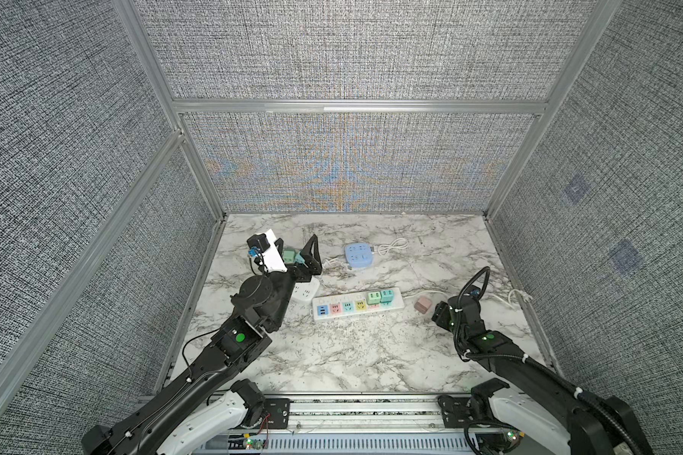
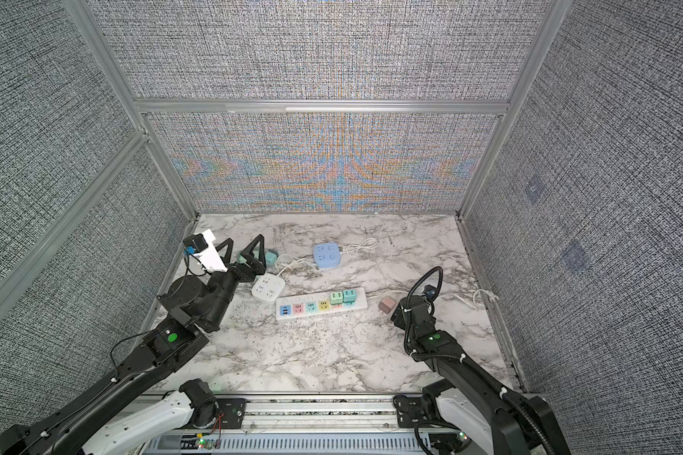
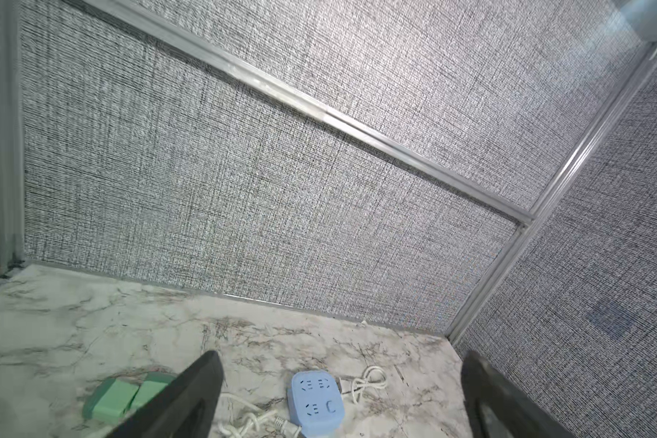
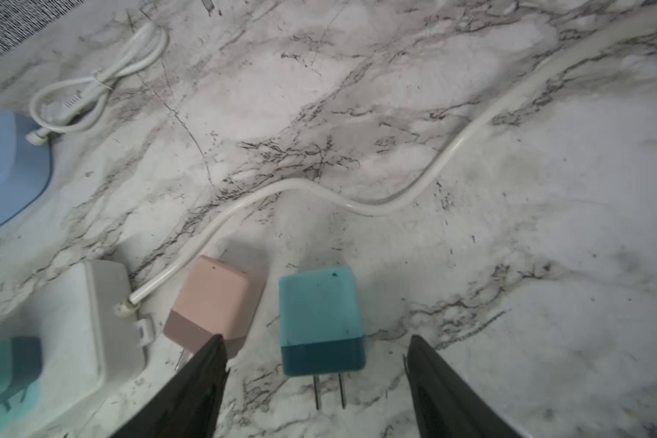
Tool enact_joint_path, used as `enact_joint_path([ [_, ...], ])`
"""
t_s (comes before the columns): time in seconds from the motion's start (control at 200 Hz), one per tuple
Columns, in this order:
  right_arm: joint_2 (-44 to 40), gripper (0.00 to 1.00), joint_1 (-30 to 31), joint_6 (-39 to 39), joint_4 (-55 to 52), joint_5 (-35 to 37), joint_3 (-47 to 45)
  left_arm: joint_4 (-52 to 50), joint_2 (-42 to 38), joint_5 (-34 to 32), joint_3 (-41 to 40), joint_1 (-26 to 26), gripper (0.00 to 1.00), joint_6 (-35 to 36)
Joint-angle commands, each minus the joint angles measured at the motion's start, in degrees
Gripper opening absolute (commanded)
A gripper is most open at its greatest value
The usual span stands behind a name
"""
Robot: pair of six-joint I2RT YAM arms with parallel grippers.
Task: Insert plugs into power strip
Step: Pick up the plug from the middle-right of the table.
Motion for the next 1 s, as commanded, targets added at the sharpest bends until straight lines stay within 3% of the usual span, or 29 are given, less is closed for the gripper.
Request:
enact_joint_path([
  [0.0,2.2,0.75,-0.7,0.6,0.3,0.5,1.7,6.8,-2.7,-2.0,-4.3,0.0,0.99,4.0],
  [0.185,4.9,0.72,-2.3,0.1,0.9,-2.8,2.2,15.1,-8.4,3.9,-10.5,0.0,0.99,5.4],
  [0.26,5.8,0.71,-2.3,-0.2,0.7,-4.1,2.8,11.3,-8.3,4.7,-8.9,0.0,0.99,5.6],
  [0.4,9.6,0.71,-2.2,-0.9,0.6,-6.1,4.4,-0.4,-5.2,0.3,-3.1,0.0,0.99,4.3],
  [0.495,13.0,0.68,-2.1,-1.4,1.0,-7.0,5.1,-0.1,-4.2,0.9,-3.4,0.0,0.99,4.8],
  [0.835,18.5,0.57,1.7,-0.2,1.0,-2.6,6.2,0.8,-5.2,9.7,-4.1,0.0,0.99,8.0],
  [0.996,21.2,0.55,2.1,0.4,-0.7,0.0,7.9,2.4,-5.2,10.1,-5.3,0.0,0.99,8.4],
])
